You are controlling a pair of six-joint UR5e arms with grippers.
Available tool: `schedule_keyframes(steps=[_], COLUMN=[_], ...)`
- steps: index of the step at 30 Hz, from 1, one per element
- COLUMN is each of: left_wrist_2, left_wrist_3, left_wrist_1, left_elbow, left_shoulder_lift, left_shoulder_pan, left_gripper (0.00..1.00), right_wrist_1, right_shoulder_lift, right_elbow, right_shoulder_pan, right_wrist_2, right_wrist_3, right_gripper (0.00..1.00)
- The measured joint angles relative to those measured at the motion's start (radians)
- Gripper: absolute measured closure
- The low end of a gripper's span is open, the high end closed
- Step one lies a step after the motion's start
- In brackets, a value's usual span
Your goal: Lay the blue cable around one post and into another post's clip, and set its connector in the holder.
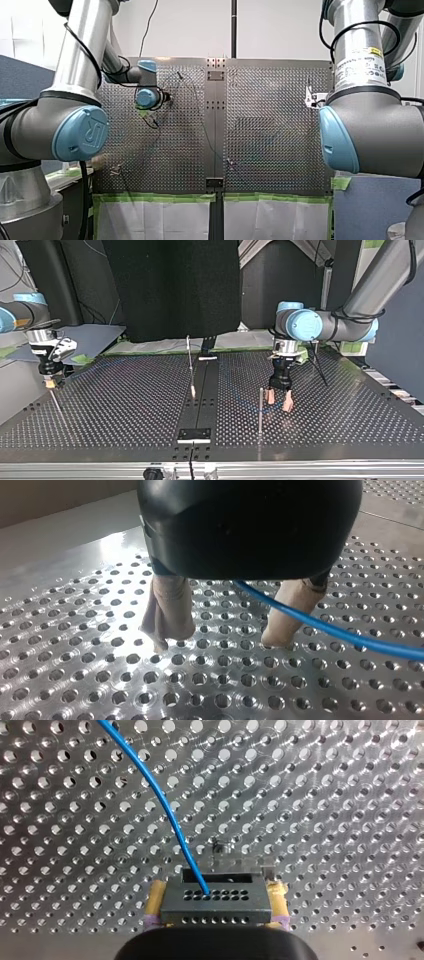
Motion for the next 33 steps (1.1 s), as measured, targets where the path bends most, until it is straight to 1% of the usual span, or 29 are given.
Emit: schedule_keyframes(steps=[1, 2, 5, 9, 12, 19, 28, 33], left_wrist_2=[0.000, 0.000, 0.000, 0.000, 0.000, 0.000, 0.000, -0.001], left_wrist_3=[0.000, 0.000, -0.002, -0.005, -0.005, -0.006, -0.007, -0.007], left_wrist_1=[0.000, 0.000, 0.000, 0.000, 0.000, 0.000, 0.000, -0.013], left_elbow=[0.000, 0.000, 0.000, 0.000, 0.000, 0.000, 0.000, 0.000], left_shoulder_lift=[0.000, 0.000, 0.001, 0.001, 0.001, 0.001, 0.001, 0.001], left_shoulder_pan=[0.000, 0.001, 0.002, 0.002, 0.003, 0.004, 0.004, 0.004], left_gripper=[0.00, 0.00, 0.00, 0.00, 0.00, 0.00, 0.00, 0.00], right_wrist_1=[-0.001, -0.002, -0.009, -0.018, -0.021, -0.039, -0.047, -0.047], right_shoulder_lift=[0.000, 0.001, 0.001, 0.001, 0.001, 0.002, 0.002, 0.002], right_elbow=[0.000, 0.000, -0.001, -0.001, -0.001, -0.001, -0.002, -0.002], right_shoulder_pan=[0.000, 0.000, 0.000, 0.000, 0.000, 0.002, 0.009, 0.012], right_wrist_2=[0.002, 0.003, 0.006, 0.008, 0.008, 0.008, 0.005, 0.007], right_wrist_3=[0.003, 0.006, 0.021, 0.050, 0.061, 0.078, 0.081, 0.086], right_gripper=[0.05, 0.00, 0.00, 0.00, 0.00, 0.00, 0.00, 0.00])
